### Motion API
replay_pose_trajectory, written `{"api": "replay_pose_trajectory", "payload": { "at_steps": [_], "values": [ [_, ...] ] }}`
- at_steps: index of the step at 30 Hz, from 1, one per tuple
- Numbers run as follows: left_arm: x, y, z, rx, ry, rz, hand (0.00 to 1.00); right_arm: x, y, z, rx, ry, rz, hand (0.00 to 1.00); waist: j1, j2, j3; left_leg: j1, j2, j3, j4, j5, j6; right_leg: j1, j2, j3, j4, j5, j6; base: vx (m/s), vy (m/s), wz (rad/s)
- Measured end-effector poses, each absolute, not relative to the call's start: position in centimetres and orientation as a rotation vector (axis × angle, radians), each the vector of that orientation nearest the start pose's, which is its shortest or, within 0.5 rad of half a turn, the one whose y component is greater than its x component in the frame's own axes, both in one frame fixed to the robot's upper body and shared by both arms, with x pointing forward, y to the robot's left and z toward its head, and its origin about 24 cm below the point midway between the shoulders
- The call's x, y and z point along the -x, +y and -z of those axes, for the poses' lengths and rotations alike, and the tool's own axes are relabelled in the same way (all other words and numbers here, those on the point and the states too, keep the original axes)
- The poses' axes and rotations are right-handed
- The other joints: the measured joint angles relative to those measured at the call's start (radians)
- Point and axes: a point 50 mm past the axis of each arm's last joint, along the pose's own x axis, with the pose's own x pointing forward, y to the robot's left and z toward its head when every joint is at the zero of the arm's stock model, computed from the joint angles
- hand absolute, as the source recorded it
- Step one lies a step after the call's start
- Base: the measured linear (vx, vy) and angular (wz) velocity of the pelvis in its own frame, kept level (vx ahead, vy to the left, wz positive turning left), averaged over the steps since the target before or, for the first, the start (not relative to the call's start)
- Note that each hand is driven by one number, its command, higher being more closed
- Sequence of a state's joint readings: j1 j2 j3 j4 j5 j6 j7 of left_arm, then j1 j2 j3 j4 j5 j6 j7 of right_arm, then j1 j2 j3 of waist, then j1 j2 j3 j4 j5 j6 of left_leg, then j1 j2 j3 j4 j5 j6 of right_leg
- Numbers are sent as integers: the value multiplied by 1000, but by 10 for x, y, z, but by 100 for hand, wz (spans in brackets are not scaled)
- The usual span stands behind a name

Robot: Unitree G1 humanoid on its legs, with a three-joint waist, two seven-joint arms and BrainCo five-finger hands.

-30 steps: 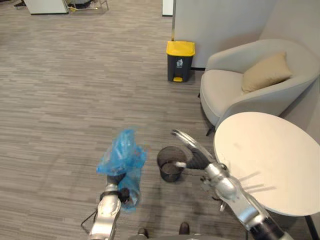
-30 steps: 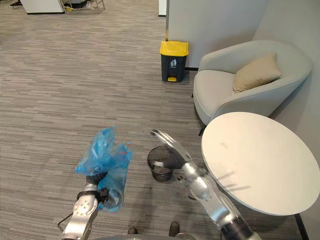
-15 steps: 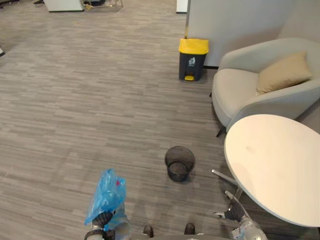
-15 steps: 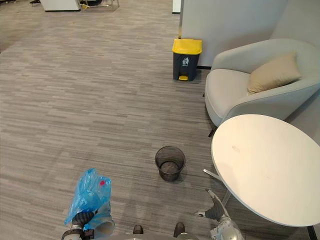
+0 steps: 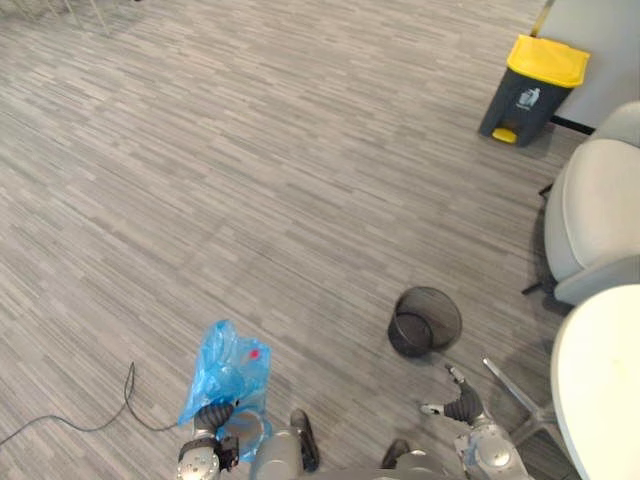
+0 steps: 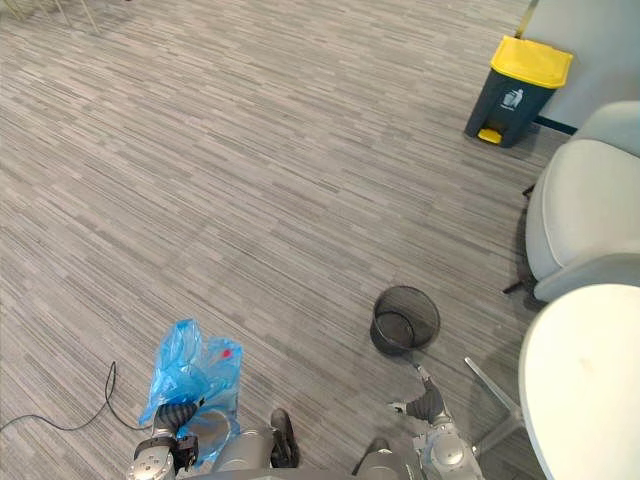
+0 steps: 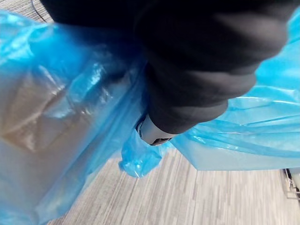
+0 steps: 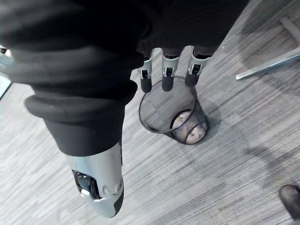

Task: Gather rubbish on tea table into small bin, then transfer packed bag to large trash can.

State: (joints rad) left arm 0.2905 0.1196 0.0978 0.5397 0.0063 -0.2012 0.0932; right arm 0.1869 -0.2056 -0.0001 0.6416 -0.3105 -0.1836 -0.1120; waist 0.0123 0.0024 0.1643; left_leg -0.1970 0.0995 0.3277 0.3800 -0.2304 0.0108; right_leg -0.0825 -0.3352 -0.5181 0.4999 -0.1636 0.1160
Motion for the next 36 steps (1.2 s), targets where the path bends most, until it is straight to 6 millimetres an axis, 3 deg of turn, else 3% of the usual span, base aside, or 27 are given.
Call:
{"api": "replay_pose_trajectory", "payload": {
  "at_steps": [1,2,4,8,10,11,12,13,14,15,16,17,18,19,20,22,24,25,26,27,28,29,30,31,32,34,36],
  "values": [
    [-126,224,98,-162,595,-248,100,-146,-219,105,492,636,34,0,-4,-5,13,25,-12,-17,15,-26,10,-85,-34,103,193,44,-80,257,132,35],
    [-135,228,90,-188,553,-233,100,-145,-214,107,472,643,34,0,-18,-14,39,55,-12,-41,30,-46,25,-160,-14,234,344,51,-78,288,102,43],
    [-139,236,84,-215,528,-234,100,-144,-206,108,429,643,39,0,-31,-20,53,82,-4,-67,38,-81,22,-240,63,326,420,-43,-41,299,17,43],
    [-147,239,80,-229,505,-232,100,-153,-209,102,427,605,53,0,-55,-30,65,161,-4,-60,11,-140,-19,-402,137,269,200,-69,-54,430,-47,7],
    [-154,238,77,-225,483,-236,100,-149,-211,104,429,621,53,0,-61,-18,72,252,-1,-55,-59,-148,-63,-413,183,230,-26,5,-67,482,-77,8],
    [-155,238,77,-226,482,-234,100,-146,-211,105,429,628,53,0,-66,-17,69,276,1,-58,-76,-157,-79,-420,192,237,-38,30,-90,636,-140,45],
    [-152,238,78,-228,490,-239,100,-139,-212,107,427,646,56,0,-92,-19,52,318,8,-80,-83,-176,-112,-426,199,248,-5,118,-135,834,-191,55],
    [-153,231,81,-203,499,-242,100,-140,-217,105,426,642,75,0,-109,16,40,327,51,-91,-48,-172,-146,-426,222,218,63,87,-196,745,-169,43],
    [-154,229,82,-191,496,-245,100,-142,-218,103,418,632,85,0,-104,26,40,311,77,-86,9,-156,-171,-420,236,212,80,56,-210,925,-267,-1],
    [-154,222,84,-151,501,-263,100,-143,-220,100,412,617,98,0,-96,41,54,235,144,-90,272,-46,-133,-351,284,201,91,-8,-242,777,-259,-29],
    [-152,218,86,-132,508,-270,100,-141,-222,99,413,614,107,0,-90,52,60,198,183,-99,406,52,-84,-296,312,204,64,-21,-244,784,-247,-47],
    [-148,213,88,-110,518,-273,100,-139,-224,96,418,606,116,0,-73,62,62,133,224,-135,586,134,-74,-207,352,224,5,-33,-250,608,-119,-52],
    [-147,211,89,-103,520,-272,100,-139,-225,95,414,599,123,0,-62,63,63,102,237,-149,661,111,-84,-165,368,232,-23,-36,-254,704,-98,-90],
    [-151,209,86,-106,505,-259,100,-142,-222,91,370,572,155,0,-39,23,67,-9,229,-138,780,35,-80,-62,379,286,-76,-44,-266,812,-111,-87],
    [-153,209,84,-107,489,-256,100,-142,-222,89,346,559,179,0,-27,-1,67,-88,217,-118,761,6,-52,15,378,317,-130,-44,-266,658,-82,-82],
    [-158,207,77,-106,454,-248,100,-141,-225,89,336,560,204,0,-10,-20,72,-178,180,-102,630,-15,-21,110,376,377,-209,-44,-266,619,7,-80],
    [-165,204,71,-105,416,-235,100,-141,-231,88,321,561,242,0,19,-16,70,-240,113,-153,362,-1,-42,161,371,452,-244,-56,-245,563,131,-127],
    [-163,203,71,-102,419,-234,100,-142,-237,88,316,562,264,0,37,-3,62,-234,57,-242,132,55,-93,176,369,519,-232,-92,-205,699,377,-181],
    [-153,198,76,-87,445,-233,100,-140,-243,87,330,567,277,0,53,40,35,-217,58,-320,4,145,-99,186,391,586,-196,-158,-158,695,416,-205],
    [-147,200,79,-89,463,-242,100,-140,-242,89,317,576,280,0,59,27,30,-219,55,-322,71,175,-84,187,382,624,-161,-203,-144,698,410,-173],
    [-146,206,81,-112,487,-240,100,-136,-232,95,279,601,283,0,42,-26,8,-215,37,-255,132,101,-68,160,324,638,-75,-240,-99,438,202,-127],
    [-150,209,77,-122,469,-234,100,-132,-228,98,253,616,288,0,29,-51,-1,-183,40,-193,157,44,-53,103,289,633,60,-223,-8,533,227,-107],
    [-151,209,75,-123,460,-233,100,-132,-225,99,242,618,289,0,31,-57,5,-151,42,-170,163,20,-47,72,275,628,147,-197,57,486,242,-124],
    [-151,211,73,-130,452,-231,100,-131,-221,101,208,624,298,0,24,-60,9,-79,52,-122,164,-30,-37,-3,244,609,334,-125,153,550,281,-116],
    [-153,210,72,-133,445,-223,100,-129,-219,102,195,636,300,0,11,-51,15,-9,68,-81,160,-74,-32,-65,216,542,460,-135,129,429,214,-99],
    [-154,215,69,-153,434,-225,100,-129,-218,103,191,640,300,0,1,-44,17,66,85,-41,137,-119,-31,-139,192,434,498,-152,45,321,121,-72],
    [-162,223,63,-190,410,-228,100,-131,-219,103,193,638,302,0,-4,-49,14,154,94,4,68,-152,-53,-265,191,311,376,-173,3,540,66,-60]
  ]
}}
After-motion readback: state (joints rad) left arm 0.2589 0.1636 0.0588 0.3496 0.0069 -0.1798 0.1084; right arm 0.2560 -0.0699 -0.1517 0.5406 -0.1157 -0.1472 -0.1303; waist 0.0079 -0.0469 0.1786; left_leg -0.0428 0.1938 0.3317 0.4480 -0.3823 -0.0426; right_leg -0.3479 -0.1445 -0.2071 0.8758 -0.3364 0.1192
